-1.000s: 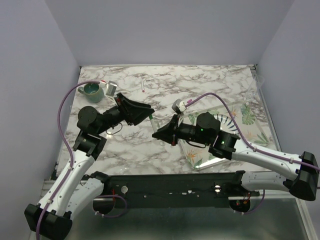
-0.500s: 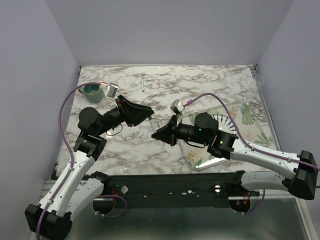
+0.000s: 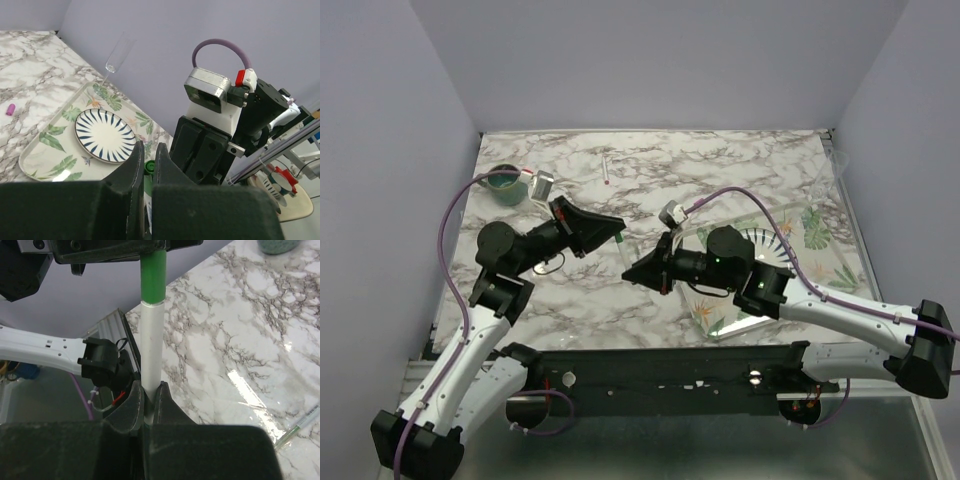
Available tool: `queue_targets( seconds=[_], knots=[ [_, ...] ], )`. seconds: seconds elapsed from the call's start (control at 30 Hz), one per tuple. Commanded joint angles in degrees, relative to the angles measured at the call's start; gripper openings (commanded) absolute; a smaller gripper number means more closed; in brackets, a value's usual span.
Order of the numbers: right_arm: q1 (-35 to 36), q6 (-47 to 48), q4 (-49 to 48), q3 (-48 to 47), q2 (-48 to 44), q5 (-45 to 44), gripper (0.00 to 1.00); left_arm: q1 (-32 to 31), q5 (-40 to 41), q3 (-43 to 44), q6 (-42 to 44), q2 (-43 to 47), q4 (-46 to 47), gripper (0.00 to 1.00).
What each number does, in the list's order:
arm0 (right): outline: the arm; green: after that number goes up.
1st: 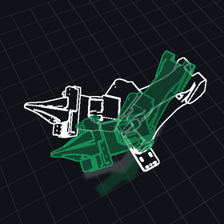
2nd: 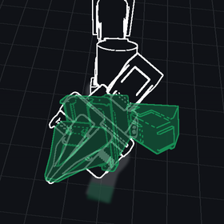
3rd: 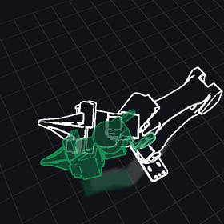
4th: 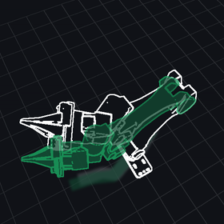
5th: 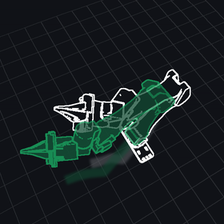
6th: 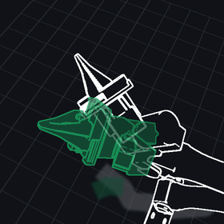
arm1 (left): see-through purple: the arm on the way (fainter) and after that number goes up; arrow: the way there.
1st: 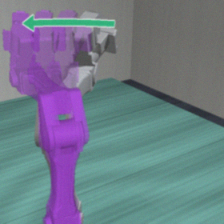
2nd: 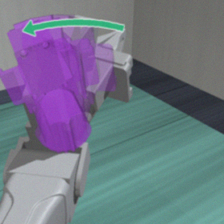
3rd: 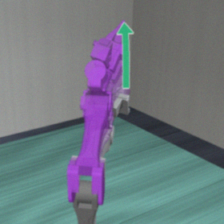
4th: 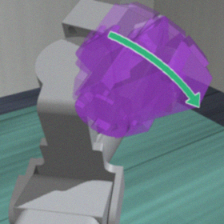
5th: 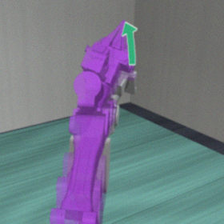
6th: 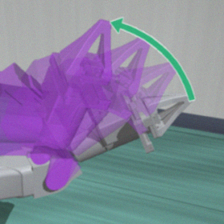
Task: Insert the pens into the pen caps
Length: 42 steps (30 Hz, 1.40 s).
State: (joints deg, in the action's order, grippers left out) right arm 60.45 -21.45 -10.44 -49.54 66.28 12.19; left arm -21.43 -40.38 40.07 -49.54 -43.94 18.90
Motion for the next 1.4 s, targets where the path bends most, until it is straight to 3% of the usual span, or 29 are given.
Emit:
queue_targets(
  seconds=[0.0,0.2,0.53,0.63,0.83,1.03,1.17,1.37],
  knots=[
    [0.4,-1.9,-2.2,-2.7,-1.6,-3.2,0.01,-0.2,-3.1,-3.2,-1.5,1.7,1.3,0.0],
    [0.3,1.4,0.2,-8.3,-1.0,-10.6,0.01,-0.2,-2.9,-6.8,-9.6,1.1,5.5,0.0],
    [0.3,9.7,-4.6,-10.9,-2.7,-9.5,0.01,-0.5,-0.5,-6.7,-17.2,2.1,3.0,0.0],
    [0.3,9.0,-4.3,-12.4,-1.9,-7.8,0.01,-1.6,-1.5,-6.9,-16.7,2.2,5.6,0.0],
    [0.3,8.2,2.9,-18.7,0.1,-10.4,0.01,-3.3,-1.4,-5.4,-10.1,2.2,-2.1,0.0],
    [0.2,6.5,5.0,-22.2,0.5,-7.8,0.01,-6.7,-1.1,-6.7,-7.4,3.5,1.8,0.0],
    [0.2,7.0,4.4,-22.8,-0.4,-8.4,0.01,-8.5,-1.2,-6.7,-8.5,2.0,1.2,0.0],
    [0.3,6.9,-0.2,-22.8,-2.2,-4.0,0.01,-12.9,-1.6,-9.0,-13.7,1.1,9.4,0.0]
  ],
)
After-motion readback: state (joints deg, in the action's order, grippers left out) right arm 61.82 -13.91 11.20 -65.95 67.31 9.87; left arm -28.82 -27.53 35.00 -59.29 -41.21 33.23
